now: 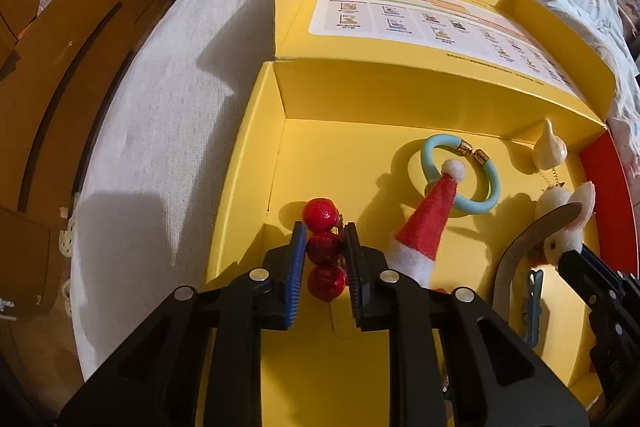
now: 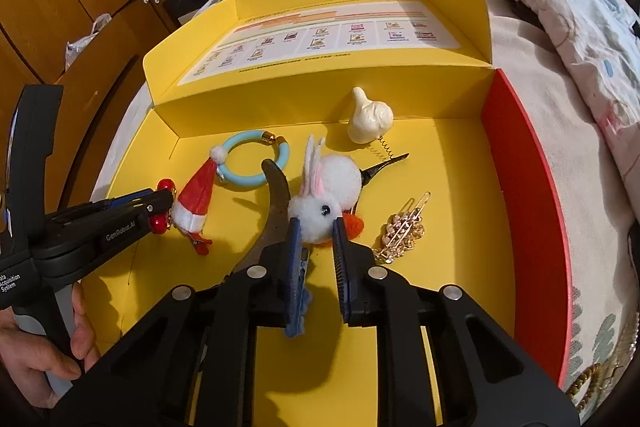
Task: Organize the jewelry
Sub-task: 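Grasp the red three-bead hair pin with left gripper while right grasps white bunny clip, then carry the red bead pin and bunny clip out of the box and release them on the sheet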
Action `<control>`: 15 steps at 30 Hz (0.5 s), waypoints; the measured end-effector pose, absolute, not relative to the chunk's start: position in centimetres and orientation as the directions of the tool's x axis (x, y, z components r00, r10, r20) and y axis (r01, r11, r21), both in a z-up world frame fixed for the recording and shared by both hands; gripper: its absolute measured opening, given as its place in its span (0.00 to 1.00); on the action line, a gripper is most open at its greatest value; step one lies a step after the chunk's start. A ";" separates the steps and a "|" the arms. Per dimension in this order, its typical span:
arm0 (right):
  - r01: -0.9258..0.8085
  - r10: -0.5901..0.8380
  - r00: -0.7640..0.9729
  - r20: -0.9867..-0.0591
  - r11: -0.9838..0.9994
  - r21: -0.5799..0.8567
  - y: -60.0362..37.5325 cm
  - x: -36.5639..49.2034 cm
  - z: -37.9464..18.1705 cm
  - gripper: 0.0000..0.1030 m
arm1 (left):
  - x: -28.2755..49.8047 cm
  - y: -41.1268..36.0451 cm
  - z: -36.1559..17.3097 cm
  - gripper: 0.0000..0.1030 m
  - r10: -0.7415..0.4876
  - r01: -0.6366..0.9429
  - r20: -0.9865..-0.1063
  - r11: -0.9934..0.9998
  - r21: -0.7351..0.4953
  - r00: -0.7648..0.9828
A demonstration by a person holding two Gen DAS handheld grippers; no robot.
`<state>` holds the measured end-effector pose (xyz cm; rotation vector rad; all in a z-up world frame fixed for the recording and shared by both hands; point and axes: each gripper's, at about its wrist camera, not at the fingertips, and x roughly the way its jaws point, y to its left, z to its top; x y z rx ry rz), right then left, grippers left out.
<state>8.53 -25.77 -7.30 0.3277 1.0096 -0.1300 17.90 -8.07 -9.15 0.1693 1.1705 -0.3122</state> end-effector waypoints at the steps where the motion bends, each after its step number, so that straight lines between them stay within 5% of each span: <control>1: 0.257 0.047 0.530 -0.847 0.943 0.213 -25.8 8.5 -7.3 0.14 | 17.9 -8.0 -9.1 0.19 -0.156 0.327 -0.923 0.944 -0.035 0.352; 15: 0.283 0.072 0.591 -0.804 0.914 0.290 -28.4 6.8 -4.2 0.05 | 17.2 -6.7 -6.1 0.18 -0.213 0.320 -0.898 0.943 -0.087 0.385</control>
